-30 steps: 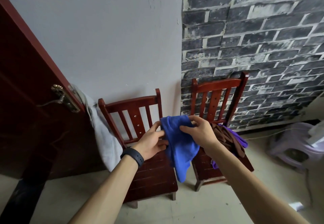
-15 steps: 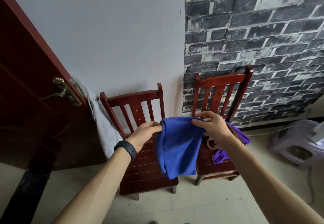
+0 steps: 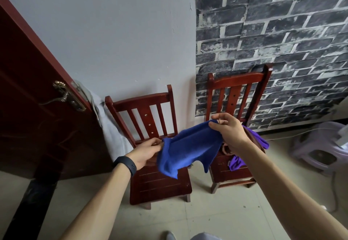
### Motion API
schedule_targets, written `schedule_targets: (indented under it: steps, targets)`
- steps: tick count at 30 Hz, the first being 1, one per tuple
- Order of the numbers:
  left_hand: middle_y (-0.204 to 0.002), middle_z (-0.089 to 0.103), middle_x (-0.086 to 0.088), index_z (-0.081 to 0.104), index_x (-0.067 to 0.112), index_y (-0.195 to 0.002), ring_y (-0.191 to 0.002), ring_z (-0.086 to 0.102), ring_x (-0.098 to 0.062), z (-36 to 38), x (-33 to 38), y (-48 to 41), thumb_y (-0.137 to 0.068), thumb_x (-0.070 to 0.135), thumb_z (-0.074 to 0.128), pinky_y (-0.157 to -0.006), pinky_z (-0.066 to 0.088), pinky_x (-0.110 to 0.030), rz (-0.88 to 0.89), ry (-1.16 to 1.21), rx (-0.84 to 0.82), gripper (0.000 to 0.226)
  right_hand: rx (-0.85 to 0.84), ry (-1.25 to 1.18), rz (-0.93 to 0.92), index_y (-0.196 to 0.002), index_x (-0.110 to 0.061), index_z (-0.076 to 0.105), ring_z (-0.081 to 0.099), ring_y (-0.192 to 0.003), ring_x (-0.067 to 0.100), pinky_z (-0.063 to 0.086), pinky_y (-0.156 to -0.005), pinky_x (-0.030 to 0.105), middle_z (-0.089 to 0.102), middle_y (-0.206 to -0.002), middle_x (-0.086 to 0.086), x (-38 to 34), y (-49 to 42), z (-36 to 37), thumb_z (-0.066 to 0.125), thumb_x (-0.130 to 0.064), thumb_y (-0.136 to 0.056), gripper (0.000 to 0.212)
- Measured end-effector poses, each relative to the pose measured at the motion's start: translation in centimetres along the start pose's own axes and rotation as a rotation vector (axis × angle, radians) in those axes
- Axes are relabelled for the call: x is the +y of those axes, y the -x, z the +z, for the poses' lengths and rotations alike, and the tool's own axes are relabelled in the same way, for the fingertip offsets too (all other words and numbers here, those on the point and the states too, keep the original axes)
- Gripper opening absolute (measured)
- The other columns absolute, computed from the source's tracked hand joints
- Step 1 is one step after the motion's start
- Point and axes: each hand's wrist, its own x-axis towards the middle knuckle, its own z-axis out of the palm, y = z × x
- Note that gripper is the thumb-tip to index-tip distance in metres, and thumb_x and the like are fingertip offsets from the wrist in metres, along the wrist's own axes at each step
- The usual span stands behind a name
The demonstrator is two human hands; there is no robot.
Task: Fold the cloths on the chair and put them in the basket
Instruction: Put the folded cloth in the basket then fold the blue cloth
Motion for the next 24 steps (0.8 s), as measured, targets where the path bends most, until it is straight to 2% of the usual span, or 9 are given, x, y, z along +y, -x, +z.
schedule_targets:
  steps: [3, 5, 7, 11, 13, 15, 18, 21, 24]
  targets:
    - [-0.099, 0.068, -0.009, 0.064, 0.018, -0.099, -0.088, 0.063, -0.024, 0.2, -0.5, -0.5, -0.098, 0.022, 0.055, -0.082, 0.052, -0.041, 0.066, -0.008, 0.134, 0.01, 0.036, -0.035, -0.026, -0.099, -0.018, 0.068, 0.061, -0.075, 0.023, 0.053, -0.074, 0.04, 0.063, -0.079, 0.008, 0.3, -0.1, 0.0, 0.071, -0.01, -0.089, 0.013]
    - [-0.108, 0.07, -0.012, 0.064, 0.017, -0.105, -0.098, 0.067, -0.029, -0.1, -0.6, -0.6, -0.098, 0.022, 0.056, -0.094, 0.052, -0.047, 0.063, 0.126, 0.21, 0.012, 0.097, -0.069, -0.03, -0.096, -0.022, 0.068, 0.06, -0.072, 0.02, 0.053, -0.068, 0.036, 0.063, -0.075, 0.003, 0.2, -0.3, -0.2, 0.072, -0.013, -0.089, 0.012]
    - [-0.113, 0.069, -0.011, 0.063, 0.02, -0.107, -0.104, 0.066, -0.031, -0.5, -0.8, -0.4, -0.099, 0.024, 0.055, -0.097, 0.05, -0.048, 0.014, 0.303, 0.197, 0.012, 0.118, -0.092, -0.032, -0.096, -0.023, 0.067, 0.06, -0.068, 0.015, 0.052, -0.062, 0.031, 0.062, -0.074, 0.0, -0.1, -0.3, -0.6, 0.071, -0.014, -0.09, 0.011]
    - [-0.111, 0.07, -0.011, 0.066, 0.018, -0.116, -0.102, 0.065, -0.031, -0.3, -1.4, -0.2, -0.1, 0.028, 0.049, -0.081, 0.054, -0.043, -0.055, 0.464, 0.081, 0.025, 0.098, -0.074, -0.044, -0.098, -0.019, 0.067, 0.057, -0.071, 0.018, 0.05, -0.067, 0.033, 0.06, -0.074, 0.003, -0.1, -0.2, -1.1, 0.07, -0.013, -0.091, 0.009]
    - [-0.113, 0.069, -0.014, 0.067, 0.013, -0.116, -0.096, 0.065, -0.031, 0.2, -1.5, -0.3, -0.099, 0.029, 0.046, -0.076, 0.054, -0.042, -0.049, 0.536, 0.142, 0.031, 0.105, -0.081, -0.038, -0.097, -0.02, 0.067, 0.056, -0.071, 0.02, 0.049, -0.067, 0.033, 0.06, -0.072, 0.001, -0.1, -0.1, -1.1, 0.07, -0.014, -0.092, 0.009]
    - [-0.114, 0.069, -0.015, 0.067, 0.011, -0.111, -0.095, 0.066, -0.031, 0.0, -1.9, -1.2, -0.099, 0.04, 0.043, -0.082, 0.053, -0.043, -0.053, 0.569, 0.189, 0.041, 0.077, -0.071, -0.047, -0.1, -0.019, 0.068, 0.057, -0.071, 0.017, 0.049, -0.07, 0.033, 0.06, -0.069, -0.002, -0.3, 0.1, -1.1, 0.07, -0.014, -0.092, 0.01]
    - [-0.114, 0.072, -0.005, 0.074, 0.023, -0.11, -0.109, 0.065, -0.025, -0.2, -1.9, -1.6, -0.081, 0.078, 0.051, -0.101, 0.047, -0.047, -0.051, 0.316, 0.078, 0.066, 0.017, -0.072, -0.078, -0.101, -0.018, 0.069, 0.059, -0.075, 0.015, 0.048, -0.077, 0.034, 0.063, -0.069, -0.003, -0.6, 0.4, -1.1, 0.07, -0.012, -0.091, 0.012]
    - [-0.096, 0.076, -0.001, 0.079, 0.024, -0.088, -0.101, 0.068, -0.022, -0.3, -2.1, -2.2, -0.082, 0.052, 0.071, -0.099, 0.05, -0.044, 0.102, -0.062, 0.166, 0.03, 0.045, -0.047, -0.089, -0.098, -0.022, 0.069, 0.062, -0.076, 0.018, 0.05, -0.075, 0.036, 0.064, -0.071, -0.001, -0.6, 0.0, -1.7, 0.072, -0.014, -0.09, 0.012]
    - [-0.088, 0.075, -0.001, 0.076, 0.021, -0.083, -0.092, 0.068, -0.024, -0.8, -1.9, -1.9, -0.084, 0.047, 0.07, -0.089, 0.054, -0.046, 0.198, -0.165, 0.354, 0.027, 0.09, 0.021, -0.081, -0.098, -0.025, 0.069, 0.063, -0.075, 0.024, 0.054, -0.07, 0.041, 0.067, -0.075, 0.002, 0.1, -0.2, -2.7, 0.072, -0.017, -0.09, 0.012]
